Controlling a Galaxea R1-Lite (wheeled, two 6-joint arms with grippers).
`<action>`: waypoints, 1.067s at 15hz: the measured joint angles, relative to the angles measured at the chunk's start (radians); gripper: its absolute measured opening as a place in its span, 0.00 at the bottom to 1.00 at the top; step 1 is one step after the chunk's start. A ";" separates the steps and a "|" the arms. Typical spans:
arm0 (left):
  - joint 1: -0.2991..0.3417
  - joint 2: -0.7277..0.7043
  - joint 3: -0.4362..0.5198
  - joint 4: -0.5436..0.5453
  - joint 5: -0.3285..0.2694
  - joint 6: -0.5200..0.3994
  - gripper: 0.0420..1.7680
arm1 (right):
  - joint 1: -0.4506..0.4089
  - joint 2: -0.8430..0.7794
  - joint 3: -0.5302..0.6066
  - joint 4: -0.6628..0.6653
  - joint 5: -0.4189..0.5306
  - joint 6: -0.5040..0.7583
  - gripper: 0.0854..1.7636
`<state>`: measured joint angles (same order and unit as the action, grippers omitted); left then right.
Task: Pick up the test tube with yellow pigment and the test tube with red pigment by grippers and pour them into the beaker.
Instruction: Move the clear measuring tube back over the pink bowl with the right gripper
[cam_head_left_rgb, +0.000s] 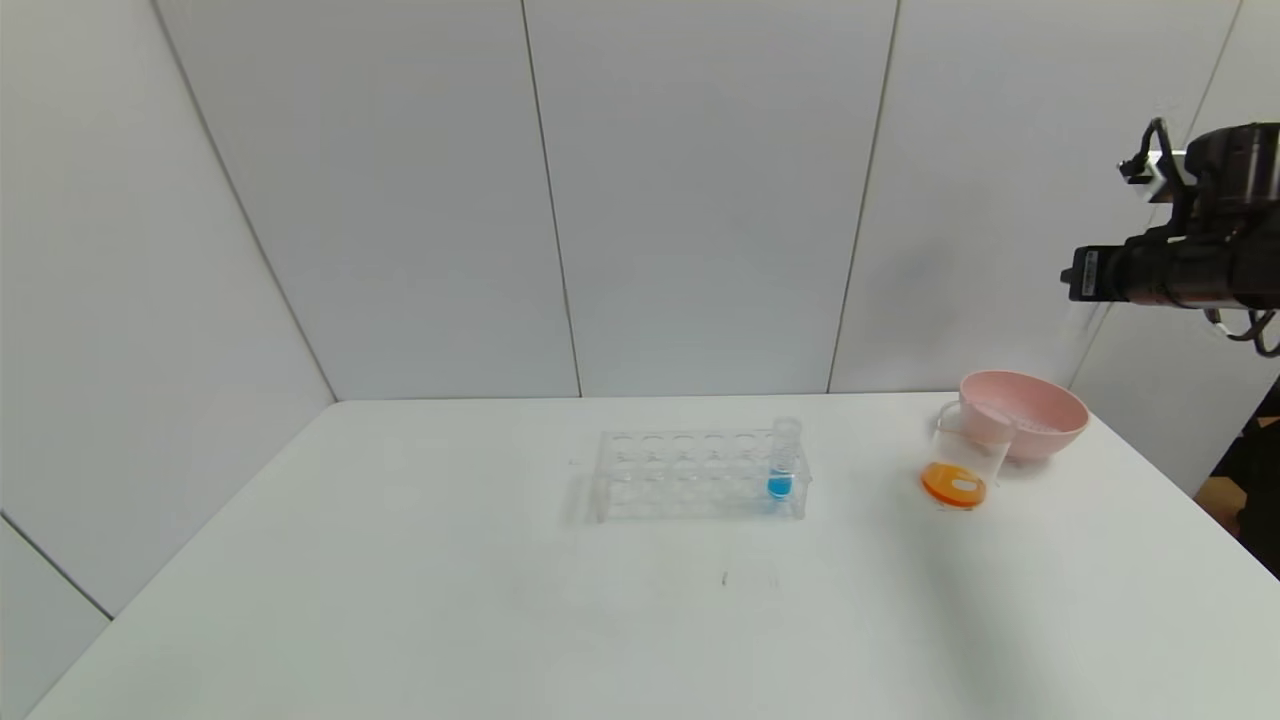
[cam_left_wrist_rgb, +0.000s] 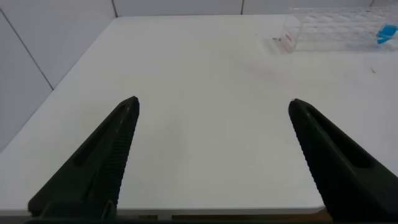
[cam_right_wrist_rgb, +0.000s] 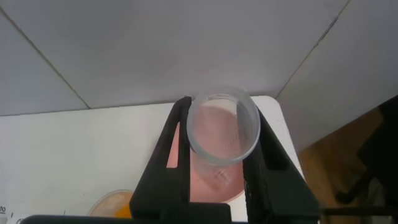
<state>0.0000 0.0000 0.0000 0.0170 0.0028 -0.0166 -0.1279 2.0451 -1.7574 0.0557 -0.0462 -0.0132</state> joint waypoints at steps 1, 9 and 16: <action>0.000 0.000 0.000 0.000 0.000 0.000 0.97 | 0.004 0.016 0.007 -0.004 -0.015 0.014 0.27; 0.000 0.000 0.000 0.000 0.000 0.000 0.97 | 0.010 0.178 0.081 -0.227 -0.107 0.048 0.27; 0.000 0.000 0.000 0.000 0.000 0.000 0.97 | 0.011 0.203 0.093 -0.228 -0.106 0.047 0.27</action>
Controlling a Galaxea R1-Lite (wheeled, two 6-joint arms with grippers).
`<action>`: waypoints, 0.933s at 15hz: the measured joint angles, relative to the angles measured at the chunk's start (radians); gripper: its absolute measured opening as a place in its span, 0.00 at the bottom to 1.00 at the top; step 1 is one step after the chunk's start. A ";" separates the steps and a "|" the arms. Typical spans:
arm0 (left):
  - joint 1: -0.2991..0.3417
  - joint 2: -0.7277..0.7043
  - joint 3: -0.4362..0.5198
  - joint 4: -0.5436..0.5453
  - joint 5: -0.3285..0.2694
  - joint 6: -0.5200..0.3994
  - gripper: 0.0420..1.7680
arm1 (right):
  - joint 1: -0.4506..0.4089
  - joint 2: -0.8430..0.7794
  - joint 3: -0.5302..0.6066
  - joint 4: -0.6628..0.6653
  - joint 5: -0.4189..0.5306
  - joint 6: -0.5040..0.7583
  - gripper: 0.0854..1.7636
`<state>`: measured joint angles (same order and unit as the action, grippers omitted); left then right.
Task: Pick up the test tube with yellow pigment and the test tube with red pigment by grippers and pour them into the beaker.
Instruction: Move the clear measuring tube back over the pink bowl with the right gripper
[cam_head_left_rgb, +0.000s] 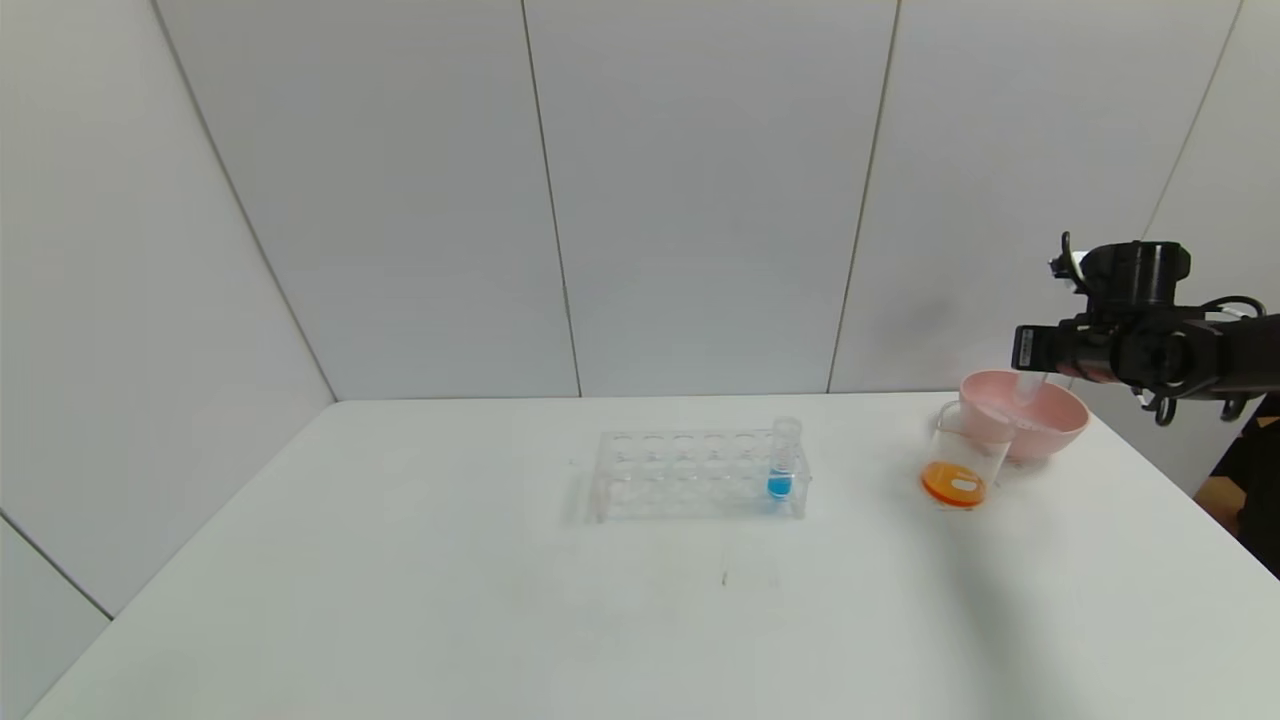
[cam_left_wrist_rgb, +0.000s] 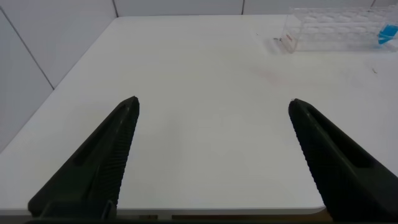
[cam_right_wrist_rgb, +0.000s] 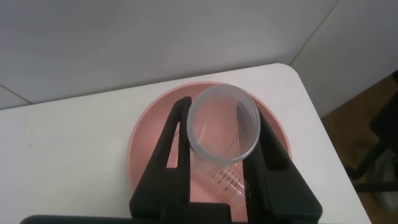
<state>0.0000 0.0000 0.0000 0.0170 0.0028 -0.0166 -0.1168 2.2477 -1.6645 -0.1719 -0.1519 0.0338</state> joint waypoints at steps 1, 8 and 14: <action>0.000 0.000 0.000 0.000 0.000 0.000 0.97 | 0.001 0.000 -0.001 0.001 0.000 0.000 0.27; 0.000 0.000 0.000 0.000 0.000 0.000 0.97 | -0.001 -0.002 -0.002 0.010 0.006 -0.001 0.27; 0.000 0.000 0.000 0.000 0.000 0.000 0.97 | -0.001 -0.002 -0.001 0.009 0.006 0.001 0.27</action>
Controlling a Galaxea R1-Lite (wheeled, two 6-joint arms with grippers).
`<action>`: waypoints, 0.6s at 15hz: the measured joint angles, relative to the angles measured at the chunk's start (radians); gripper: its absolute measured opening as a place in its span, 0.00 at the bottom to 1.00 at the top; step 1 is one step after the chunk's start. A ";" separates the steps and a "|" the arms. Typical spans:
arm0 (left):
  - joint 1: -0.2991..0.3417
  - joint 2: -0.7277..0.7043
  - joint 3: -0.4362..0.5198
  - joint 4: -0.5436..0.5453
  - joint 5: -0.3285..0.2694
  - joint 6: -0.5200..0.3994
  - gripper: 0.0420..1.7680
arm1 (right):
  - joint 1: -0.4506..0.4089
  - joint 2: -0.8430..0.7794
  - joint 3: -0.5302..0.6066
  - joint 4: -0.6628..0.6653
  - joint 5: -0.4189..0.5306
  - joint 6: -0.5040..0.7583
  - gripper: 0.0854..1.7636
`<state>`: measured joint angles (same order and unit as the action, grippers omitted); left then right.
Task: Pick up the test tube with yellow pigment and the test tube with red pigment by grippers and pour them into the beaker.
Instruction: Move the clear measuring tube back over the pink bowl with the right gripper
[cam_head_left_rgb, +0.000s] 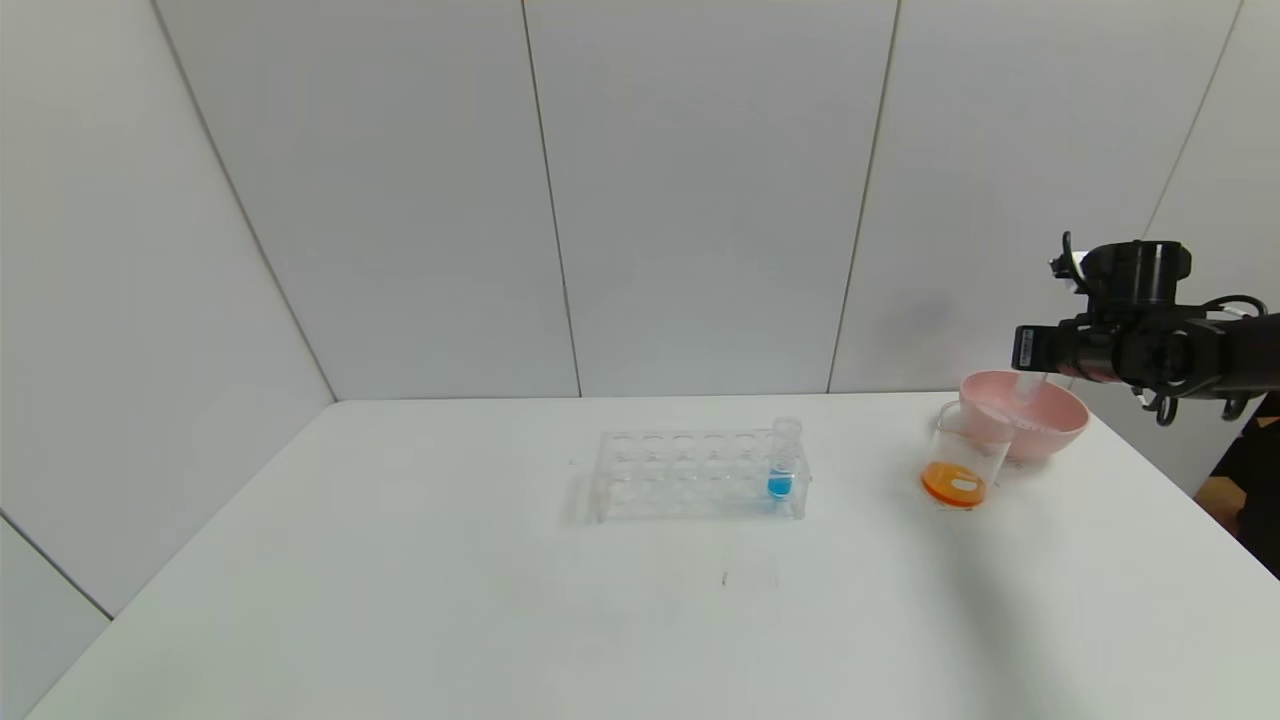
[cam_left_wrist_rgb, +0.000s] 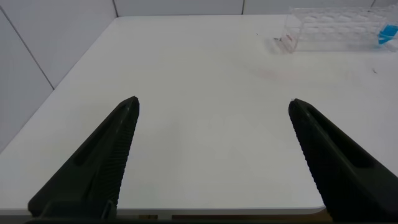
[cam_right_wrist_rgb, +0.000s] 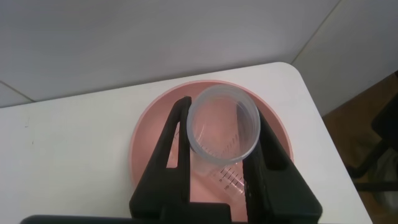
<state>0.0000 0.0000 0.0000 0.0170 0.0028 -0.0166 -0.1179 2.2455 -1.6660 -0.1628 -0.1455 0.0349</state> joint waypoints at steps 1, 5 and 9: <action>0.000 0.000 0.000 0.000 0.000 0.000 0.97 | 0.000 0.000 0.000 -0.001 0.000 -0.001 0.33; 0.000 0.000 0.000 0.000 0.000 0.000 0.97 | 0.001 -0.006 0.000 -0.001 0.004 0.000 0.59; 0.000 0.000 0.000 0.000 0.000 0.000 0.97 | 0.002 -0.010 0.000 -0.001 0.004 0.002 0.74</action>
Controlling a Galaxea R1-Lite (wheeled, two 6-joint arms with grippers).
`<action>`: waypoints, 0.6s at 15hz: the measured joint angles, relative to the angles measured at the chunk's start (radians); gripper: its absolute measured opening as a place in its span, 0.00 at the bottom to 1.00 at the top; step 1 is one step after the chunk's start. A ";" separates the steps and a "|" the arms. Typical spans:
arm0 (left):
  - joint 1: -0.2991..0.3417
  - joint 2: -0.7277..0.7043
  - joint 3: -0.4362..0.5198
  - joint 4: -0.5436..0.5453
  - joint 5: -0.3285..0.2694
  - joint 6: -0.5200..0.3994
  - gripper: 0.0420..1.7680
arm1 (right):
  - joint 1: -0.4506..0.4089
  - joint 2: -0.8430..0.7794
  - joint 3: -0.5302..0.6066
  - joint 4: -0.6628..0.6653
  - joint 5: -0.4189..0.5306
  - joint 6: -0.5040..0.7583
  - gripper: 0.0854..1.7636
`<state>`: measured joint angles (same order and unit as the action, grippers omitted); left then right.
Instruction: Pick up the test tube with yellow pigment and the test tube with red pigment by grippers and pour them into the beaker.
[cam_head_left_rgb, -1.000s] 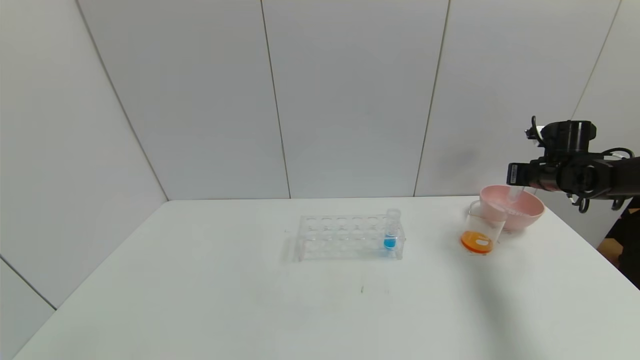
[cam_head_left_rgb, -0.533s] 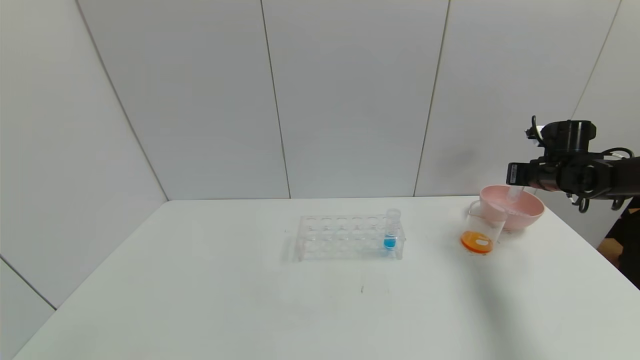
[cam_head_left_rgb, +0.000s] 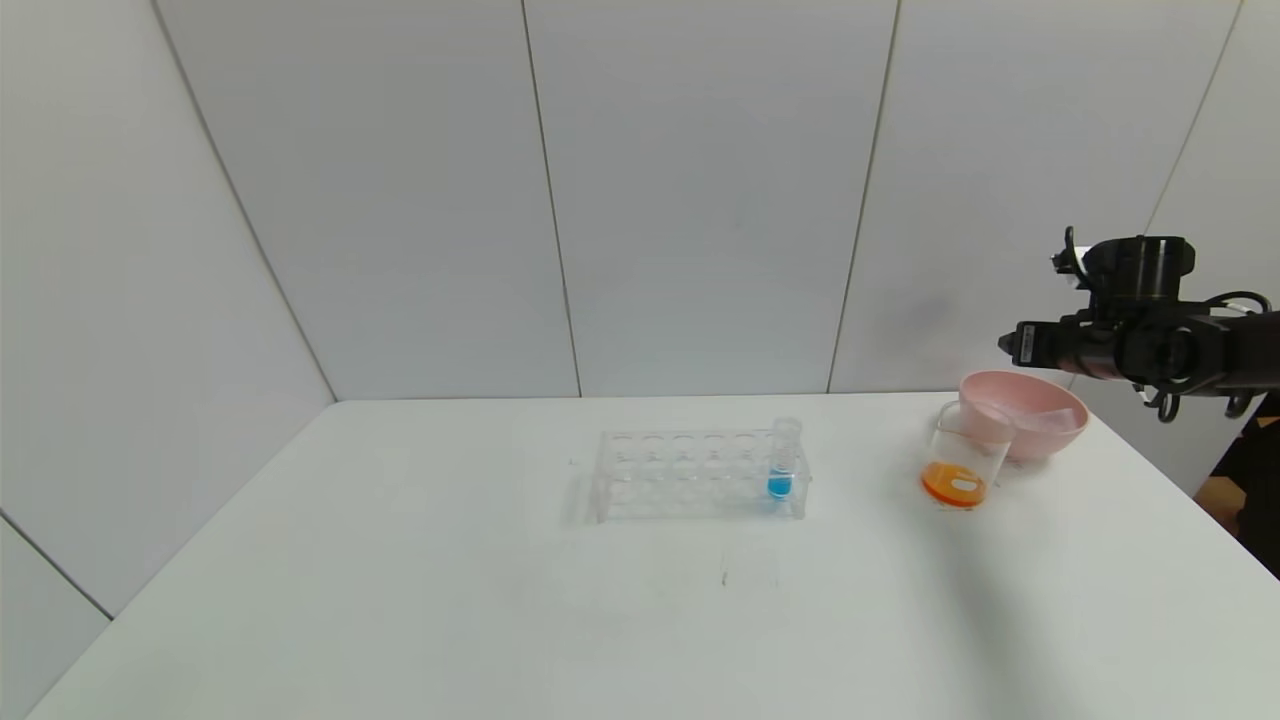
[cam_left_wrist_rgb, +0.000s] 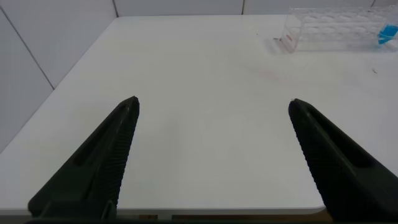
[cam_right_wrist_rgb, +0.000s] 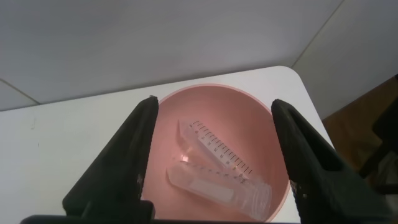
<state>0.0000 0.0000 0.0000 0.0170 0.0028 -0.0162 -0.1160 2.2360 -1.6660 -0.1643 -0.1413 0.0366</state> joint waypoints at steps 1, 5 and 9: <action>0.000 0.000 0.000 0.000 0.000 0.000 0.97 | 0.000 -0.001 0.000 0.000 0.000 0.000 0.77; 0.000 0.000 0.000 0.000 0.000 0.000 0.97 | 0.003 -0.016 0.001 0.006 0.027 0.001 0.85; 0.000 0.000 0.000 0.000 0.000 0.000 0.97 | 0.025 -0.072 0.037 0.009 0.096 0.002 0.90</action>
<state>0.0000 0.0000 0.0000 0.0170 0.0028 -0.0166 -0.0909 2.1643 -1.6294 -0.1551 -0.0457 0.0389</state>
